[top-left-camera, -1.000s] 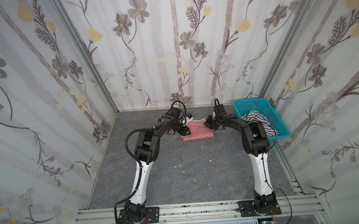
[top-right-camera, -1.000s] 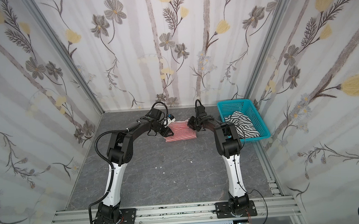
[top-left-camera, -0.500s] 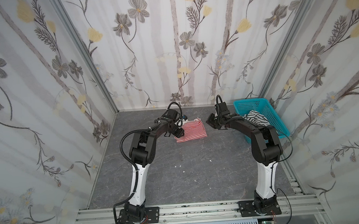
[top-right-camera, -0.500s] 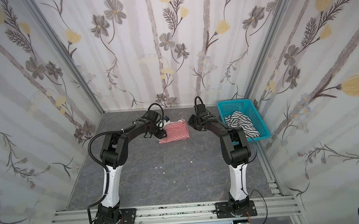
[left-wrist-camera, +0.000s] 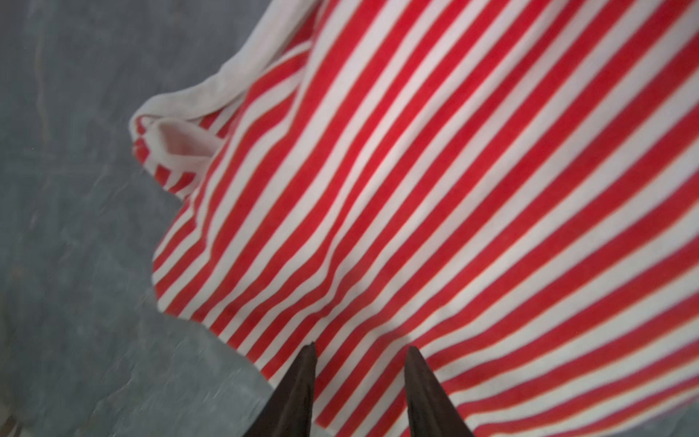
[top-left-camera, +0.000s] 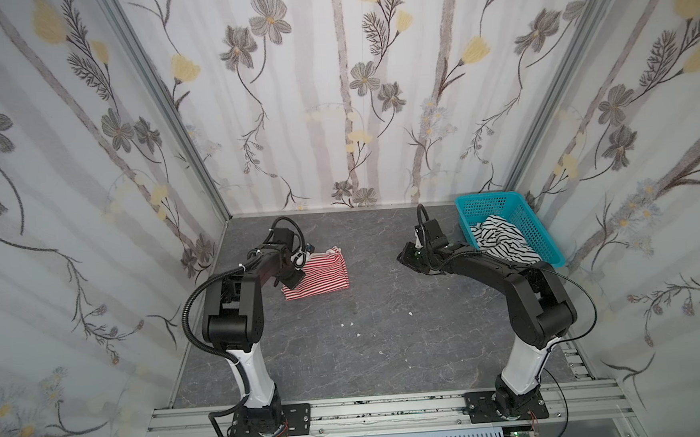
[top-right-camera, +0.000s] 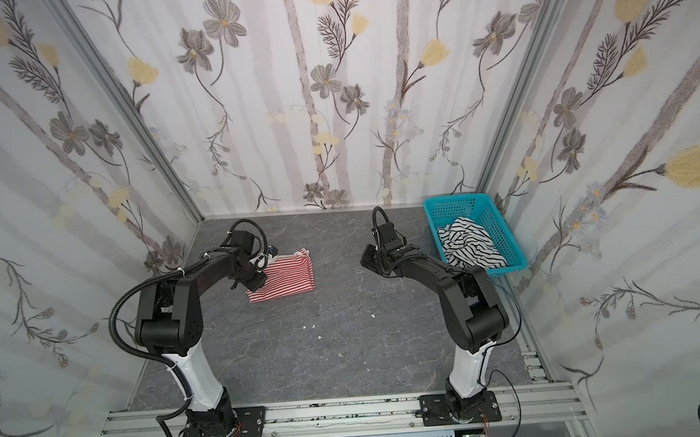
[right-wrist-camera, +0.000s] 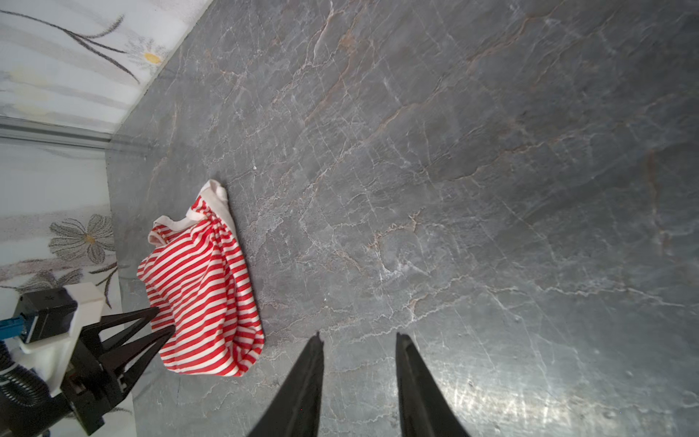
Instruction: Fold and stack the tank tops
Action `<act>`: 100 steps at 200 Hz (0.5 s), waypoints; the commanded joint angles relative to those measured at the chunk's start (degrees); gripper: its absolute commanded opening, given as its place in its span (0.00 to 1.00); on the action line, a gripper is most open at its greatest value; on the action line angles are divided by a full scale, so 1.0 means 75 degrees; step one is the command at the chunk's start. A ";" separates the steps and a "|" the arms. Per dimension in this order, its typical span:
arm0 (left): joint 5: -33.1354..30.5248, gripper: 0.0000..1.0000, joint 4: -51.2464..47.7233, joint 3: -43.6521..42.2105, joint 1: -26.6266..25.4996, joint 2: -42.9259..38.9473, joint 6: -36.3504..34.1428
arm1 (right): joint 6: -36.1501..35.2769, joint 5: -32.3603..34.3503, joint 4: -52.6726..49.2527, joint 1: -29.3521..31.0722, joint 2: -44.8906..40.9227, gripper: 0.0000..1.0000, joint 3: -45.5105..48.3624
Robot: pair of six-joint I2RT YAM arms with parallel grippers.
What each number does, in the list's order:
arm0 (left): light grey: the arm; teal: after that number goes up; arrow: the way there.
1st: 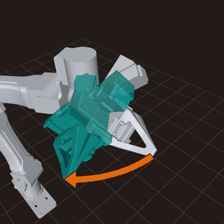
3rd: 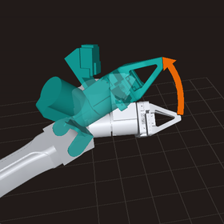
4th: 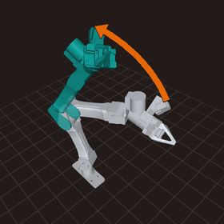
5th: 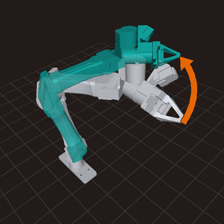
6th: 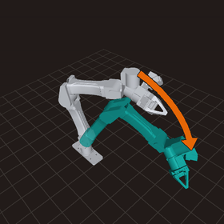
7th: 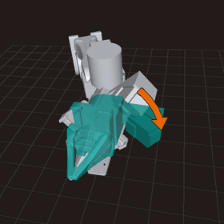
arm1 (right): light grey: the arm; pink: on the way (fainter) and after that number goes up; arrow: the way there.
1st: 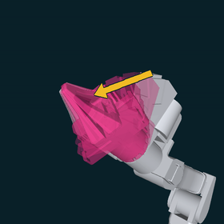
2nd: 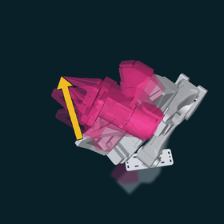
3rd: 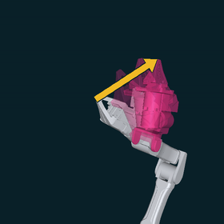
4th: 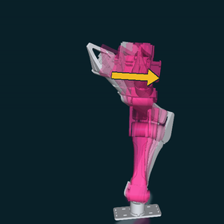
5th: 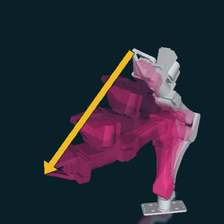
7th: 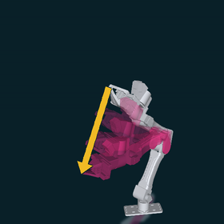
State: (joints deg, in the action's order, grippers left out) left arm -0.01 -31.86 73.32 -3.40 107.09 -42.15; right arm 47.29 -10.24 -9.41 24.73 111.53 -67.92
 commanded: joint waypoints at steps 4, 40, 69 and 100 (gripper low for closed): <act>-0.0129 0.41 0.0009 0.0358 0.0372 -0.0486 -0.0210 | 0.0052 -0.0017 0.0603 0.0142 -0.0384 0.35 0.0281; 0.1081 0.43 0.0004 0.0424 -0.0448 -0.1028 0.0953 | 0.0014 0.0125 0.0542 0.0275 -0.0909 0.37 0.0595; 0.2426 0.43 0.0087 0.0686 -0.1308 -0.0477 0.2141 | -0.0070 0.0304 0.0481 0.0260 -0.1394 0.43 0.1036; 0.2596 0.43 0.0346 0.1031 -0.2116 0.0475 0.2736 | -0.0129 0.0580 0.0415 0.0231 -0.2058 0.55 0.1644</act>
State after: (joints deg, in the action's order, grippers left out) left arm 14.74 -30.65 79.53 -16.19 107.02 -27.77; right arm 46.96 -8.49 -7.31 26.61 99.13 -57.87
